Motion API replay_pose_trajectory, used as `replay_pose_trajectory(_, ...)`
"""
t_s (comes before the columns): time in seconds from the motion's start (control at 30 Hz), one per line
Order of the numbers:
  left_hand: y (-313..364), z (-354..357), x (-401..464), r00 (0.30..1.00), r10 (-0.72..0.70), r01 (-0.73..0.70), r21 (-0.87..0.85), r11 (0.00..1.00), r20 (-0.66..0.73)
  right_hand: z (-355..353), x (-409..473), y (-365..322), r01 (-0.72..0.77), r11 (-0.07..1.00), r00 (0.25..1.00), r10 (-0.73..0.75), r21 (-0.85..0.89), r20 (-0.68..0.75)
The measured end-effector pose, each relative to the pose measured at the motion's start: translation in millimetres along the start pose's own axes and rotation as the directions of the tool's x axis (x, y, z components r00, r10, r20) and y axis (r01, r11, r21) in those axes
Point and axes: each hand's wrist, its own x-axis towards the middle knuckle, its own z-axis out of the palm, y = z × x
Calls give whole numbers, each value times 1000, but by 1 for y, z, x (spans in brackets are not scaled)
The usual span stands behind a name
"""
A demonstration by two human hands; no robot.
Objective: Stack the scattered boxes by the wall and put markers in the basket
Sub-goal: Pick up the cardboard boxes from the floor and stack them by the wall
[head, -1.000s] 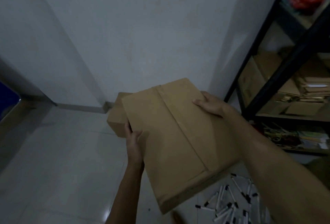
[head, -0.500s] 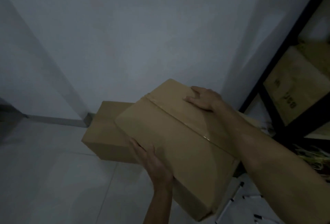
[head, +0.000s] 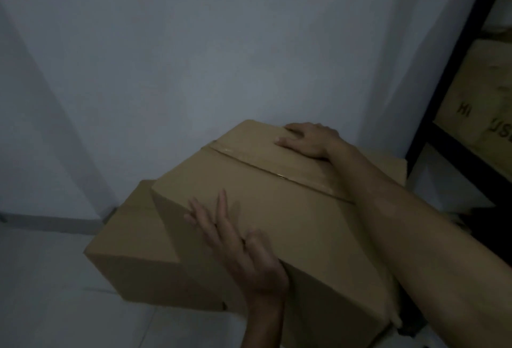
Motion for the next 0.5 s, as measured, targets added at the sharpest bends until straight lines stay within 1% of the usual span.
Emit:
replay_pose_trajectory(0.07,-9,2,0,996,89,-88,-48,995,10,1,5,3,8,1000,1000,-8,-4,-13)
replay_pose_trajectory(0.1,-12,4,2,994,105,-104,-56,993,16,1,7,3,7,1000,1000,-7,-3,-19)
replay_pose_trajectory(0.2,-16,5,1,996,85,-83,-66,994,31,2,7,3,-2,1000,1000,2,22,-10)
replay_pose_trajectory(0.23,-16,5,1,996,86,-85,-49,995,33,1,5,3,2,999,1000,-1,49,-7)
replay_pose_trajectory(0.33,-20,5,3,996,83,-83,-7,997,37,-6,-5,3,15,970,1000,-11,241,-18)
replay_pose_trajectory(0.37,-19,5,5,997,74,-74,1,997,36,-10,-11,2,13,963,1000,-7,269,-23)
replay_pose_trajectory(0.43,-17,7,8,998,51,-51,16,999,39,-17,-25,-2,-4,975,999,11,221,-33)
replay_pose_trajectory(0.5,-14,9,9,998,54,-57,70,996,42,-16,-53,-7,-27,991,995,39,134,-90)
